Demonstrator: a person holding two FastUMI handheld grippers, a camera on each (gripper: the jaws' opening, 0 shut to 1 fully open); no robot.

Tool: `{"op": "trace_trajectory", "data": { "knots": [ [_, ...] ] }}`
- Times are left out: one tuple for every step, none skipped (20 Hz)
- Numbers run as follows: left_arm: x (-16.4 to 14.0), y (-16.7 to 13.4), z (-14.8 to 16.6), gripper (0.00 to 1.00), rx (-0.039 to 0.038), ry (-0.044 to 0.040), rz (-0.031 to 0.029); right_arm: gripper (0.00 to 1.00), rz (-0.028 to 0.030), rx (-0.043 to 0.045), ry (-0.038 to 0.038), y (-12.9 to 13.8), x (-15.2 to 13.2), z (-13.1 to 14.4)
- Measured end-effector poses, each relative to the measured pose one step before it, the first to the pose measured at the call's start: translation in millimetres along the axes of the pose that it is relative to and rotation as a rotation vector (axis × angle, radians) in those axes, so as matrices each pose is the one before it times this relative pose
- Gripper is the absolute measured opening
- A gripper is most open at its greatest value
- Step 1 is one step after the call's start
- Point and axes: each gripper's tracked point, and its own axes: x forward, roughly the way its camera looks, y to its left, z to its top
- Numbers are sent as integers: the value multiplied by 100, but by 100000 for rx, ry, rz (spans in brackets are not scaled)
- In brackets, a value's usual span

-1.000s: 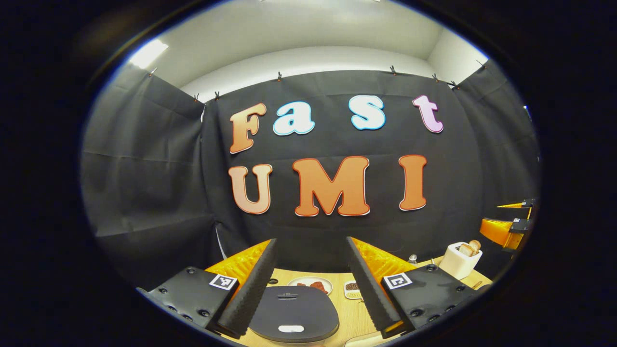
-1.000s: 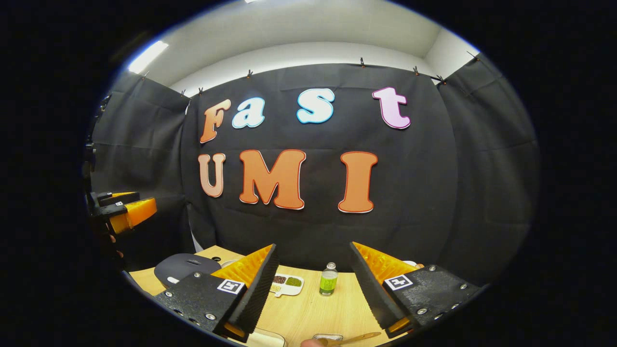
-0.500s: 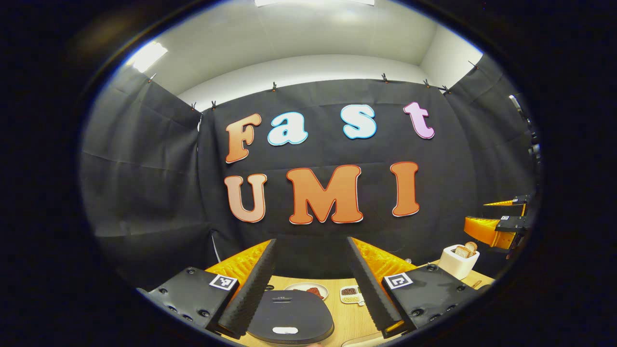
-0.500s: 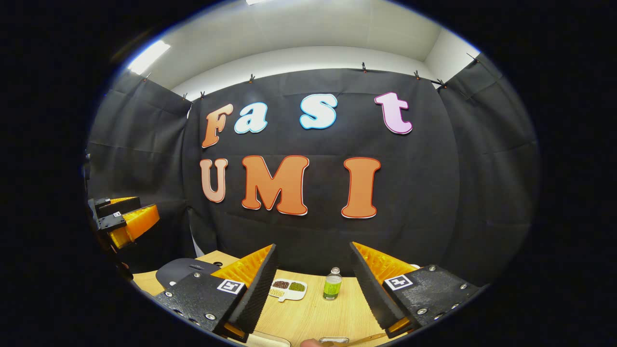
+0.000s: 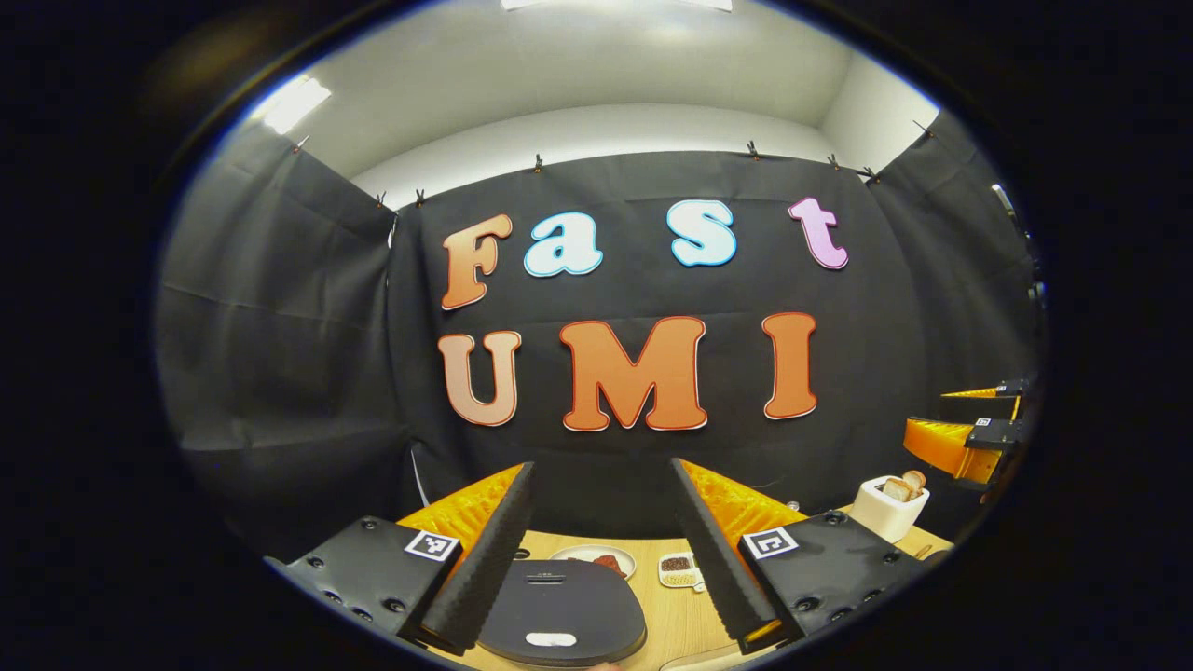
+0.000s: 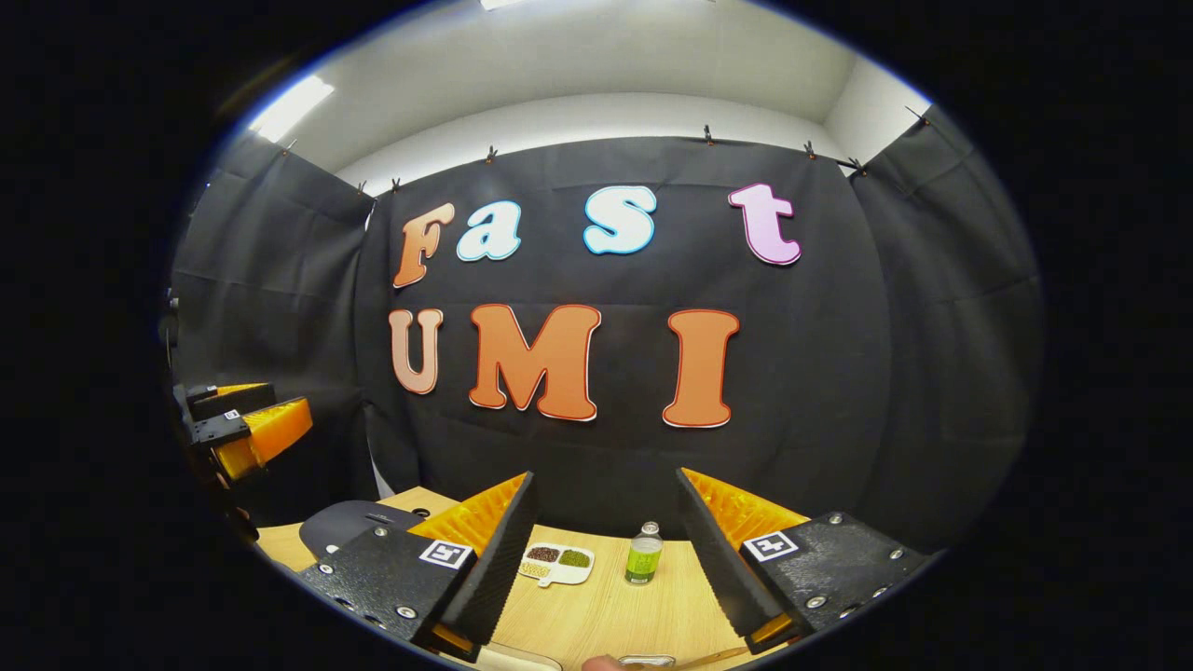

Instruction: Close the left gripper, press the button to open the rice cooker; take a wooden spoon from the chopstick holder with the right hand, scoop a spoonful of rice and pour it into the rice cooker, then put the wooden spoon back into the chopstick holder.

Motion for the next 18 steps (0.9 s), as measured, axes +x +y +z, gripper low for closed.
{"op": "trace_trajectory", "data": {
  "knots": [
    [-21,-16,136,94,-150,-583,-525,90,130,32,-22,70,33,-39],
    [-27,-91,223,94,-509,-723,-442,90,249,-123,-43,103,-17,67],
    [48,123,-4,95,-117,-18,143,90,326,-132,155,176,105,3],
    [167,99,-34,92,160,346,116,91,318,-67,35,73,155,-83],
    [-31,-21,-238,92,280,590,-97,91,639,-4,-137,183,-41,82],
    [97,-4,-232,92,395,1300,45,91,221,-329,26,139,75,41],
    [63,100,-124,92,93,860,-27,91,438,-325,-17,103,-85,189],
    [42,41,-22,92,-125,70,78,91,-54,-250,68,-9,-69,148],
    [-50,144,-45,92,106,270,203,91,228,123,44,46,-35,-103],
    [50,152,139,92,139,-166,181,91,160,270,68,181,76,53],
    [5,71,230,92,52,-301,43,91,219,400,1,71,148,-201],
    [-51,-29,123,92,158,-322,-134,91,240,279,-206,42,9,-80],
    [108,28,-17,92,-202,68,-449,91,-114,46,-336,-191,-67,68],
    [86,-96,14,92,-505,325,-938,91,261,202,-514,14,-7,-24],
    [99,-36,-33,92,-274,268,-303,90,-65,181,-66,94,47,37],
    [98,-13,-4,92,-89,-32,-239,91,-124,271,396,-16,-127,-143],
    [-122,-75,11,92,8,0,-86,91,-86,11,449,0,94,-243],
    [-20,44,22,92,-223,12,70,91,-401,-175,99,-42,36,-100]
  ]
}}
